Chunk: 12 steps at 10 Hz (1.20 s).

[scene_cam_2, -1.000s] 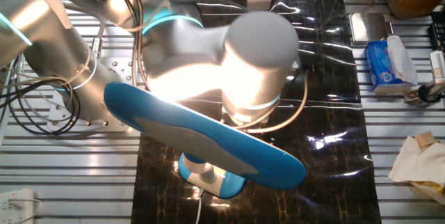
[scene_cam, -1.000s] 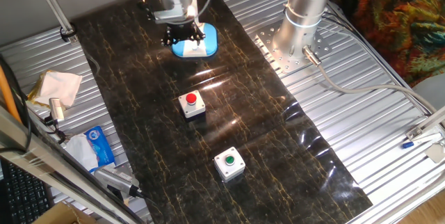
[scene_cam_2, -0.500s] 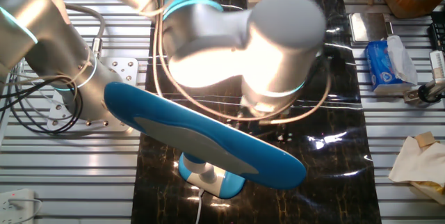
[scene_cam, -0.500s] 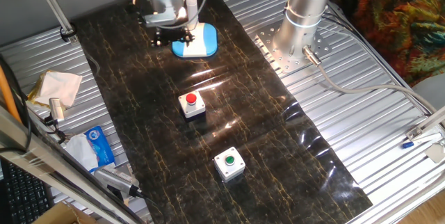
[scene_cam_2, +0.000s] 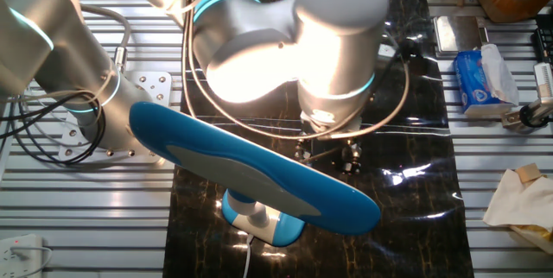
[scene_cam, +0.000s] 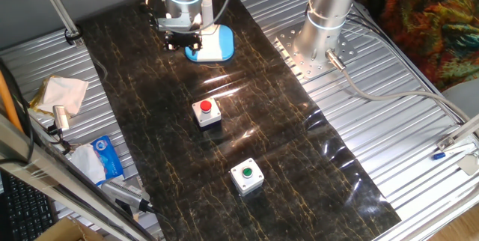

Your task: Turn on the desk lamp by pressing the button

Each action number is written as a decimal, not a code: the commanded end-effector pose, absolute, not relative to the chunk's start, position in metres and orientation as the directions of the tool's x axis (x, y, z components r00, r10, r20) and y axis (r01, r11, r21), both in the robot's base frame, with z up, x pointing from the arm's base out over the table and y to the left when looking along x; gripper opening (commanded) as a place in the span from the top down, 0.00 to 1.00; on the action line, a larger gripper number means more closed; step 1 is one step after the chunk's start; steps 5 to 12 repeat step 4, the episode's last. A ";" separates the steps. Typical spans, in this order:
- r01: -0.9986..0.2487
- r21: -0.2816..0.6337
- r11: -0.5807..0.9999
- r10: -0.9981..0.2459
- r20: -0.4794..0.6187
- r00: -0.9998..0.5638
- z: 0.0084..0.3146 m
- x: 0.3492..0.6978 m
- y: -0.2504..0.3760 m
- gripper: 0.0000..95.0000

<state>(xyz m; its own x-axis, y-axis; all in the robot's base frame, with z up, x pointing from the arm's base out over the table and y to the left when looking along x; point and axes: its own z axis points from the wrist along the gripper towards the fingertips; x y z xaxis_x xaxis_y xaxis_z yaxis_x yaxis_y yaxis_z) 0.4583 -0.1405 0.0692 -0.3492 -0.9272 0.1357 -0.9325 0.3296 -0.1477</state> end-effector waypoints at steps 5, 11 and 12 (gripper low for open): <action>-0.947 -0.150 0.284 -0.938 0.160 -0.307 0.070 0.458 -0.141 1.00; -0.947 -0.150 0.284 -0.938 0.160 -0.307 0.070 0.458 -0.141 1.00; -0.947 -0.150 0.284 -0.938 0.160 -0.307 0.070 0.458 -0.141 1.00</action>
